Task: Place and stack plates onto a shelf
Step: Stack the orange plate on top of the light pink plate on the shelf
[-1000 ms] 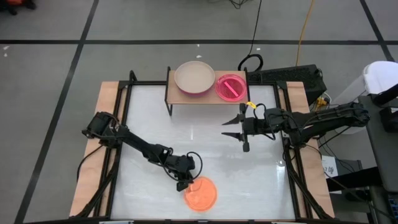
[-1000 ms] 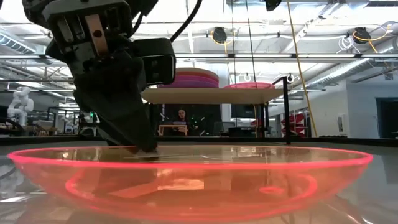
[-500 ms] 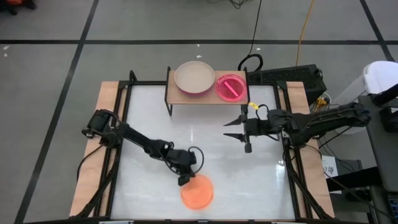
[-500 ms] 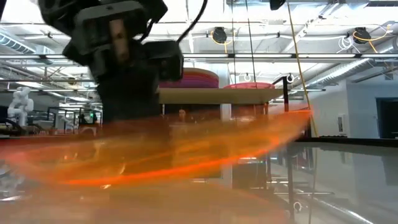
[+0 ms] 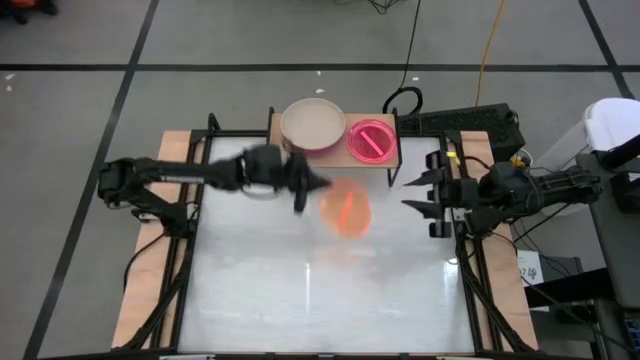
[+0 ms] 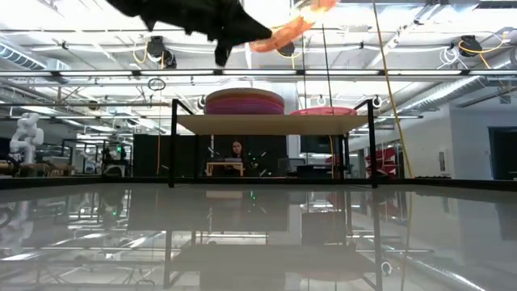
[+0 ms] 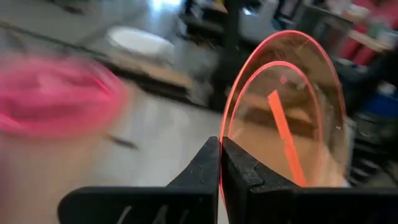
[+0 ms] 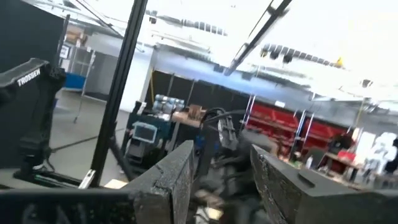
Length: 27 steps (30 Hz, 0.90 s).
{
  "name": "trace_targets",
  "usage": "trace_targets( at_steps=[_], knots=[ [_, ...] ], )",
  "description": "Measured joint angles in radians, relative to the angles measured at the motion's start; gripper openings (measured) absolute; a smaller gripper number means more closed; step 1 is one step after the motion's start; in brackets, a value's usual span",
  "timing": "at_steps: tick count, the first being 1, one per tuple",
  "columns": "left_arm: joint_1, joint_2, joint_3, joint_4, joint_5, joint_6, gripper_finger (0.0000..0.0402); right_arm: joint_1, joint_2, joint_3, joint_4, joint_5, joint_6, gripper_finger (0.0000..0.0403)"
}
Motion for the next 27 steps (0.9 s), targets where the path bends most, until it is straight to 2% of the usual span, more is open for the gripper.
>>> trace_targets(
  at_steps=[3, 7, 12, 14, 21, 27],
  knots=[
    [0.095, 0.002, 0.141, -0.1, 0.015, 0.078, 0.0004, 0.0, -0.012, 0.0, -0.008, 0.0, -0.024, 0.0141],
    [0.175, 0.074, 0.344, -0.208, 0.024, 0.185, 0.0003, 0.0, -0.01, 0.0, -0.012, 0.0, -0.058, 0.0141],
    [0.255, 0.228, 0.573, -0.336, 0.023, 0.245, 0.0003, 0.0, -0.008, 0.0, -0.006, 0.003, -0.119, 0.0141],
    [0.278, 0.301, 0.637, -0.336, 0.028, 0.245, 0.0003, 0.0, -0.007, 0.0, -0.005, 0.003, -0.143, 0.0141],
    [0.345, 0.524, 0.766, -0.309, 0.092, 0.205, 0.0003, 0.0, -0.008, 0.0, -0.004, 0.004, -0.162, 0.0141],
    [0.379, 0.6, 0.776, -0.246, 0.093, 0.158, 0.0012, 0.0, -0.008, 0.0, -0.026, 0.004, -0.161, 0.0141]
  ],
)
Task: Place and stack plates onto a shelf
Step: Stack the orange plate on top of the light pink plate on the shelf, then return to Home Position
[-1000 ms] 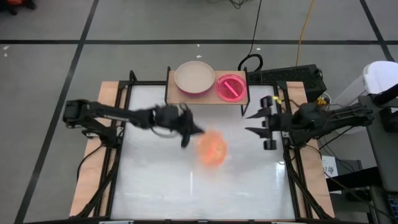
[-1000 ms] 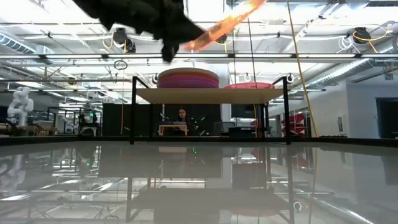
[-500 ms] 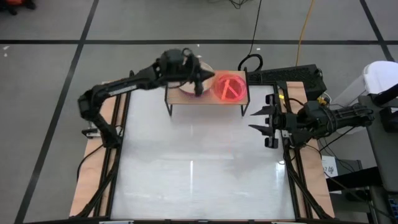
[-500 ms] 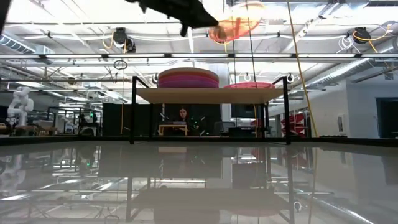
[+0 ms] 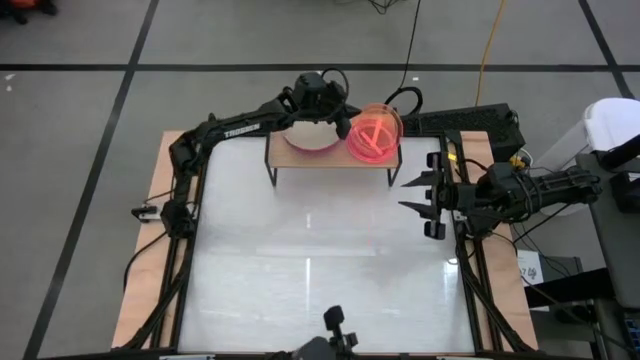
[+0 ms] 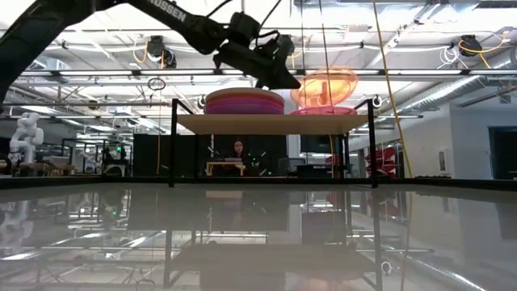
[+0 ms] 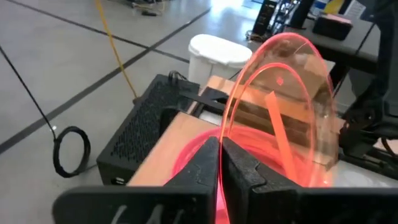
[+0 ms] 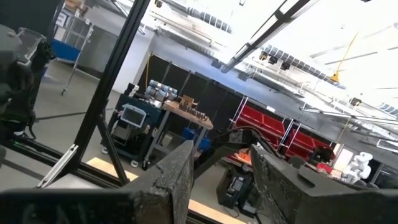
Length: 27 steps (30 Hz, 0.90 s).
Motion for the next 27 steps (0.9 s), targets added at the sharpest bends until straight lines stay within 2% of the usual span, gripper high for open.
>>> trace_targets(
  at_steps=[5, 10, 13, 17, 21, 27],
  knots=[
    [0.01, -0.001, 0.001, 0.002, 0.0, 0.0, 0.0018, 0.0, 0.0, 0.0, -0.016, 0.003, 0.001, 0.0141],
    [0.0, -0.008, 0.001, -0.009, 0.011, 0.018, 0.0028, 0.0, 0.0, 0.0, -0.018, 0.104, -0.008, 0.0141],
    [-0.01, -0.008, 0.001, -0.027, 0.011, 0.035, 0.0056, 0.0, 0.0, 0.0, -0.023, 0.158, -0.009, 0.0141],
    [-0.018, -0.008, 0.001, -0.021, -0.005, 0.038, 0.0103, 0.0, 0.0, 0.0, -0.023, 0.155, -0.009, 0.0141],
    [-0.018, -0.018, 0.001, -0.01, -0.017, 0.038, 0.0127, 0.0, 0.0, 0.0, -0.023, 0.155, -0.008, 0.0141],
    [-0.02, -0.162, 0.001, -0.075, 0.012, 0.094, 0.0127, 0.0, -0.006, 0.001, -0.063, 0.156, 0.002, 0.0141]
  ],
)
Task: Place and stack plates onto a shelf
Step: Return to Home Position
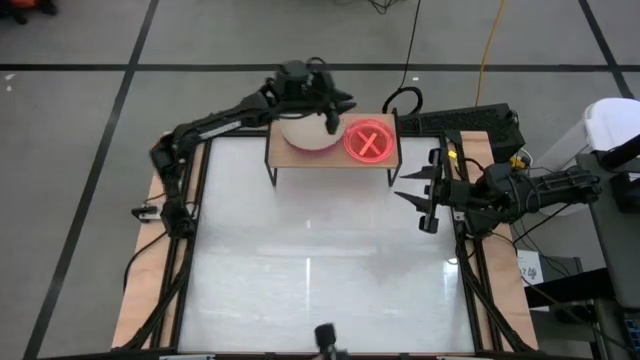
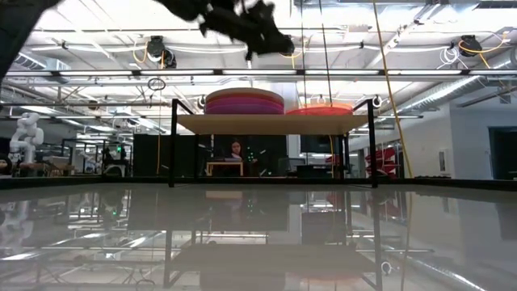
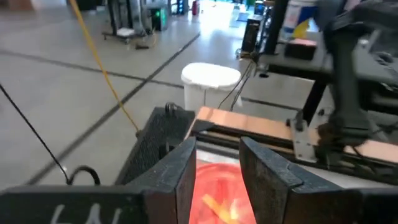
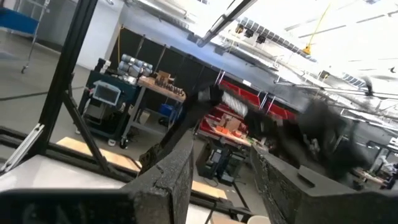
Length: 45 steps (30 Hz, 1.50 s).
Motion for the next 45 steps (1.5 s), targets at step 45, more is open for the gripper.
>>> trace_targets(
  at_steps=[45],
  knots=[
    [-0.568, -1.506, -1.703, 0.639, -0.515, -0.069, 0.0076, -0.155, -0.32, -0.664, 0.268, 0.053, 0.252, 0.0141]
  ],
)
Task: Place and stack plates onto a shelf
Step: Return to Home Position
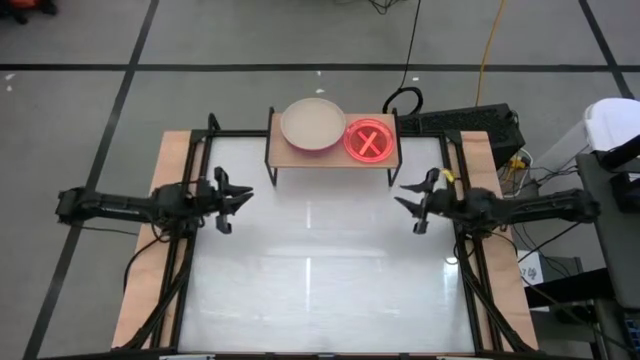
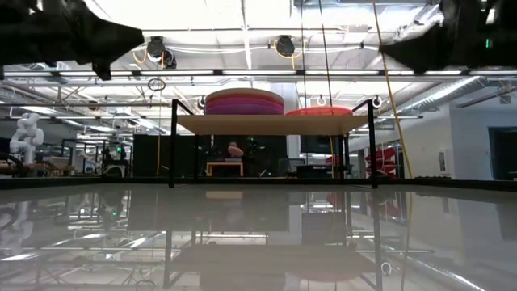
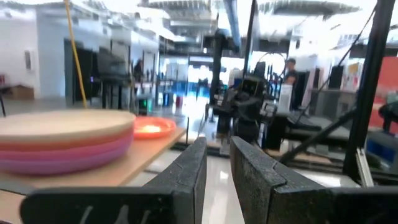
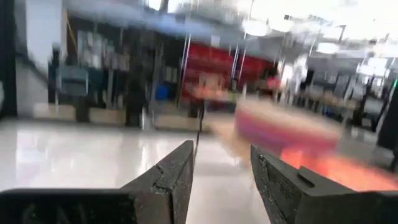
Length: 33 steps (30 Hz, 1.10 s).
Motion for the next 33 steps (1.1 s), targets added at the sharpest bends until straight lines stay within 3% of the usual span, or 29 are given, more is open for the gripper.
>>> trace_targets(
  at_steps=[4, 8, 13, 19, 25, 29, 33],
  knots=[
    [-0.003, -0.092, -0.034, -0.025, 0.011, 0.027, 0.0076, 0.0, -0.068, 0.094, -0.141, -0.002, -0.035, 0.0133],
    [-0.007, -0.19, -0.036, -0.152, 0.011, 0.057, 0.0076, 0.0, -0.183, 0.157, -0.384, -0.003, -0.042, 0.0111],
    [-0.007, -0.34, -0.036, -0.318, 0.011, 0.074, 0.0076, 0.0, -0.352, 0.166, -0.52, -0.004, -0.033, 0.0078],
    [-0.007, -0.368, -0.021, -0.352, 0.034, 0.081, 0.0076, 0.0, -0.353, 0.153, -0.519, -0.005, -0.057, 0.0037],
    [-0.007, -0.369, -0.031, -0.435, 0.047, 0.046, 0.0076, 0.0, -0.372, 0.02, -0.463, -0.005, -0.01, 0.0007],
    [-0.005, -0.365, -0.061, -0.468, 0.038, 0.037, 0.0076, -0.002, -0.371, -0.077, -0.321, 0.006, -0.021, 0.0001],
    [0.002, -0.367, -0.06, -0.475, 0.064, 0.032, 0.0075, -0.013, -0.352, -0.076, -0.321, 0.024, -0.032, 0.0001]
  ],
)
